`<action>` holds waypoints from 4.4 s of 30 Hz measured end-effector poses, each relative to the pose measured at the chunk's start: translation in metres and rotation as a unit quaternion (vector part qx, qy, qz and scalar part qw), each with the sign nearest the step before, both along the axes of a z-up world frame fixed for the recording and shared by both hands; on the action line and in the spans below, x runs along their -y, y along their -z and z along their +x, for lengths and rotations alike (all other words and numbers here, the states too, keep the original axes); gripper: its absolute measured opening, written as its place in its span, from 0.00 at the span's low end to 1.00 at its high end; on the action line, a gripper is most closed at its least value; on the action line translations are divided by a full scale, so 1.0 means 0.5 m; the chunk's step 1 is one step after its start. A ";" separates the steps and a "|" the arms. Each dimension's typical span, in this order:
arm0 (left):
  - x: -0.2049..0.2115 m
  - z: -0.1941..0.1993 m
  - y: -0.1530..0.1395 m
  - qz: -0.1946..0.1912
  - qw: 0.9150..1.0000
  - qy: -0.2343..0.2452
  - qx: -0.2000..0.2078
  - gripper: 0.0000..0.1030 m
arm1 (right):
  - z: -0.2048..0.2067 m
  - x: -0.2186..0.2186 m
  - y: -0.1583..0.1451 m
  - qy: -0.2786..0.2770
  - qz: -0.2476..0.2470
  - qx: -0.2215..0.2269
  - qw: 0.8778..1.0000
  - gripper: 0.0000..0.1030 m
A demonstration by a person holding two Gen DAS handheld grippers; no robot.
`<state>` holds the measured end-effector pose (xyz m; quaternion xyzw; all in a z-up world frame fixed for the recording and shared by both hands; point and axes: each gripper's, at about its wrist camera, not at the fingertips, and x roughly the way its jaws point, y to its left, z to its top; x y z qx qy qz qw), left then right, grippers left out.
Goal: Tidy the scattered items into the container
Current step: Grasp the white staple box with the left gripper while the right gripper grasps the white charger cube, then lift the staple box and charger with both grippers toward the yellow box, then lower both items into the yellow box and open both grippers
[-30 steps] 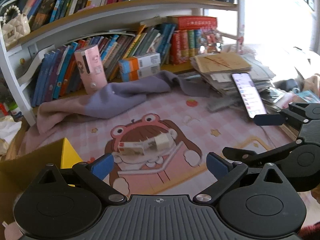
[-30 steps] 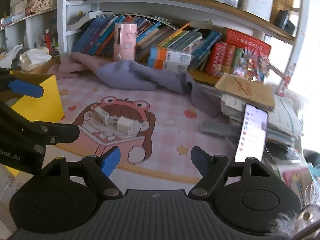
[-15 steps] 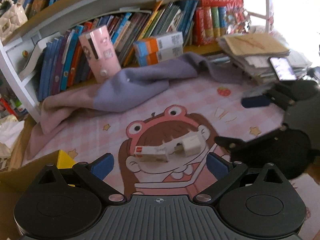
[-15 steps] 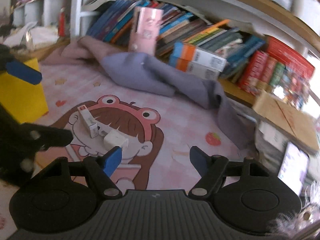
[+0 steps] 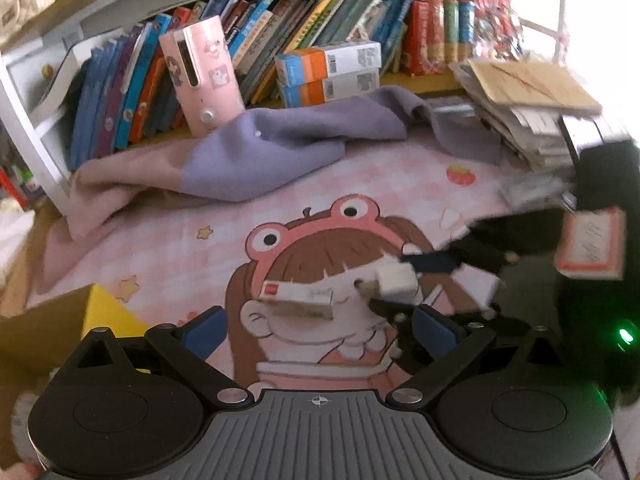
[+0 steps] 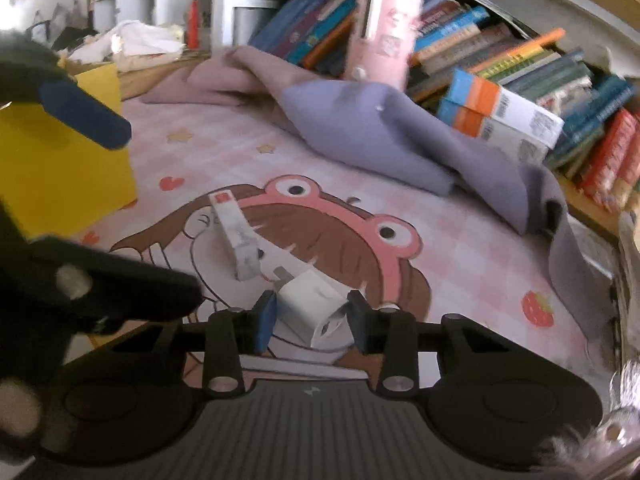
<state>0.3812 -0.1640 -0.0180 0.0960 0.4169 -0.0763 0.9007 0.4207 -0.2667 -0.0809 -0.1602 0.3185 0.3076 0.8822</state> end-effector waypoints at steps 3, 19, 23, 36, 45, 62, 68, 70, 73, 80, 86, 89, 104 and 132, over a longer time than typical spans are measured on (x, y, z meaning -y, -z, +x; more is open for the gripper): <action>0.012 0.027 0.009 -0.006 1.000 -0.010 0.003 0.97 | 0.000 0.038 -0.004 0.040 -0.007 0.000 0.999 0.35; -0.032 0.107 0.131 -0.044 0.985 -0.166 -0.025 0.76 | -0.073 0.123 -0.023 0.097 0.044 -0.053 0.993 0.35; -0.032 0.107 0.119 -0.046 0.985 -0.163 -0.018 0.50 | -0.077 0.131 -0.020 0.106 0.047 -0.067 0.991 0.35; -0.003 -0.011 0.066 -0.060 0.994 -0.090 -0.020 0.50 | -0.108 0.151 -0.019 0.110 0.046 -0.077 0.990 0.35; 0.008 -0.110 0.017 -0.079 0.995 -0.055 -0.012 0.50 | -0.166 0.160 -0.052 0.102 0.044 -0.066 0.992 0.35; -0.066 -0.327 -0.079 -0.150 0.989 -0.003 0.017 0.50 | -0.345 0.110 -0.177 0.087 0.043 -0.054 0.994 0.35; -0.095 -0.374 -0.105 -0.162 0.985 0.029 0.048 0.50 | -0.412 0.082 -0.218 0.114 0.049 -0.020 0.992 0.35; -0.108 -0.392 -0.111 -0.167 0.984 0.039 0.056 0.50 | -0.435 0.072 -0.227 0.121 0.048 -0.012 0.991 0.35; -0.127 -0.423 -0.113 -0.172 0.982 0.052 0.060 0.50 | -0.472 0.054 -0.234 0.133 0.045 -0.002 0.990 0.35; -0.195 -0.510 -0.111 -0.184 0.979 0.060 0.058 0.50 | -0.572 -0.006 -0.246 0.152 0.037 0.012 0.988 0.35; -0.257 -0.576 -0.113 -0.193 0.977 0.065 0.063 0.50 | -0.665 -0.067 -0.249 0.157 0.031 0.027 0.987 0.35; -0.286 -0.610 -0.113 -0.193 0.977 0.064 0.066 0.50 | -0.704 -0.094 -0.247 0.160 0.034 0.027 0.986 0.35; -0.466 -0.712 -0.131 -0.194 0.975 -0.028 0.102 0.50 | -0.784 -0.273 -0.262 0.063 0.025 0.032 0.997 0.35; -0.552 -0.329 -0.168 -0.136 0.979 -0.059 0.142 0.50 | -0.428 -0.456 -0.307 0.010 0.026 0.094 0.995 0.35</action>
